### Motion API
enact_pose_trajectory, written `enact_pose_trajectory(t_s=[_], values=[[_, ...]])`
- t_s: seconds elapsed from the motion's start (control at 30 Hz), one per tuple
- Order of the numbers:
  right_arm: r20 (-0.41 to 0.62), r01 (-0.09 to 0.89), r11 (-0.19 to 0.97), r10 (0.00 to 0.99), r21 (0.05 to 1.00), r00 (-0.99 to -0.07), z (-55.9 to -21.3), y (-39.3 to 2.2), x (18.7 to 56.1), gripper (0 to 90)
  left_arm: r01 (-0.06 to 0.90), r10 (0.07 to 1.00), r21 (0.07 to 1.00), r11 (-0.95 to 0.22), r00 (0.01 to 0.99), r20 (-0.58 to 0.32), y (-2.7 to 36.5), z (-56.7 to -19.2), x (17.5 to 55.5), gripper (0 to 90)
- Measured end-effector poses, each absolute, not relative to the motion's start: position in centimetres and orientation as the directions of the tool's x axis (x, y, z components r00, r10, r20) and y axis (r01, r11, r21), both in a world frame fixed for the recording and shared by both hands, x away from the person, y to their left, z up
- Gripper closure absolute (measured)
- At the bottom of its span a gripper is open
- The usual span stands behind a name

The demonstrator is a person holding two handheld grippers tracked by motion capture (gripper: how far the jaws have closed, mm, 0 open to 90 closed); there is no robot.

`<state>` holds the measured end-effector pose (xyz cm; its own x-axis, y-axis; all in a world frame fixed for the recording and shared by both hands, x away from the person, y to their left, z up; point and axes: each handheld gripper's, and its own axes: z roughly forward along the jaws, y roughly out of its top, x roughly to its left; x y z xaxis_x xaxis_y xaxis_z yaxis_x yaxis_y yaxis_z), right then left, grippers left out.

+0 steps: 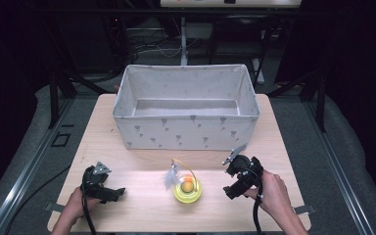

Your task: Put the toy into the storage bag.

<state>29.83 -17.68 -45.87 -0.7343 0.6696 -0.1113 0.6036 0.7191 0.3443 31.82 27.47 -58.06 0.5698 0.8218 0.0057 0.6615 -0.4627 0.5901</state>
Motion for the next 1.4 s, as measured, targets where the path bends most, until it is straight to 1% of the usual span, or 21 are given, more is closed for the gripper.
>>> enact_pose_trajectory(t_s=[0.2, 0.53, 0.6, 0.83, 1.0, 1.03, 1.07, 1.1, 1.17, 1.2, 1.27, 1.4], values=[[-0.095, 0.574, 0.734, 0.642, 0.363, -0.761, -44.6, -15.8, 29.8, 6.7, 0.662, 0.822, 0.59, -0.462, 0.569, 0.006, 27.5, -58.1, 31.8, 0.0], [-0.071, 0.503, 0.781, 0.564, 0.369, -0.823, -43.5, -13.2, 29.9, 2.7, 0.661, 0.823, 0.591, -0.461, 0.569, 0.006, 27.5, -58.1, 31.8, 0.0], [-0.072, 0.493, 0.788, 0.553, 0.368, -0.83, -43.5, -12.7, 29.9, 0.1, 0.661, 0.823, 0.591, -0.461, 0.569, 0.006, 27.5, -58.1, 31.8, 0.0], [-0.057, 0.438, 0.817, 0.492, 0.374, -0.869, -43.4, -11.0, 29.8, 0.0, 0.662, 0.823, 0.592, -0.461, 0.568, 0.005, 27.5, -58.1, 31.8, 0.0], [-0.063, 0.418, 0.821, 0.477, 0.389, -0.877, -42.9, -10.1, 30.0, 0.7, 0.662, 0.823, 0.591, -0.461, 0.568, 0.006, 27.5, -58.1, 31.8, 0.0], [-0.063, 0.416, 0.821, 0.476, 0.391, -0.877, -42.8, -9.9, 30.0, 2.3, 0.662, 0.823, 0.591, -0.461, 0.568, 0.006, 27.5, -58.1, 31.8, 0.0], [-0.065, 0.405, 0.826, 0.464, 0.392, -0.883, -42.5, -9.4, 30.2, 7.5, 0.662, 0.823, 0.591, -0.461, 0.568, 0.006, 27.5, -58.1, 31.8, 0.0], [-0.065, 0.405, 0.826, 0.464, 0.392, -0.883, -42.5, -9.4, 30.2, 7.5, 0.662, 0.823, 0.591, -0.461, 0.568, 0.006, 27.5, -58.1, 31.8, 0.0], [-0.058, 0.394, 0.831, 0.45, 0.393, -0.891, -42.4, -9.0, 30.2, 15.9, 0.662, 0.823, 0.592, -0.461, 0.568, 0.005, 27.5, -58.1, 31.8, 0.0], [-0.062, 0.388, 0.835, 0.444, 0.39, -0.894, -42.3, -8.8, 30.3, 17.5, 0.662, 0.823, 0.591, -0.461, 0.568, 0.006, 27.5, -58.1, 31.8, 0.0], [-0.075, 0.372, 0.844, 0.431, 0.385, -0.899, -42.2, -8.4, 30.3, 26.8, 0.662, 0.823, 0.592, -0.461, 0.568, 0.006, 27.5, -58.1, 31.8, 0.0], [-0.094, 0.347, 0.871, 0.4, 0.348, -0.911, -41.6, -7.8, 30.4, 40.5, 0.662, 0.823, 0.592, -0.461, 0.568, 0.006, 27.5, -58.1, 31.8, 0.0]])
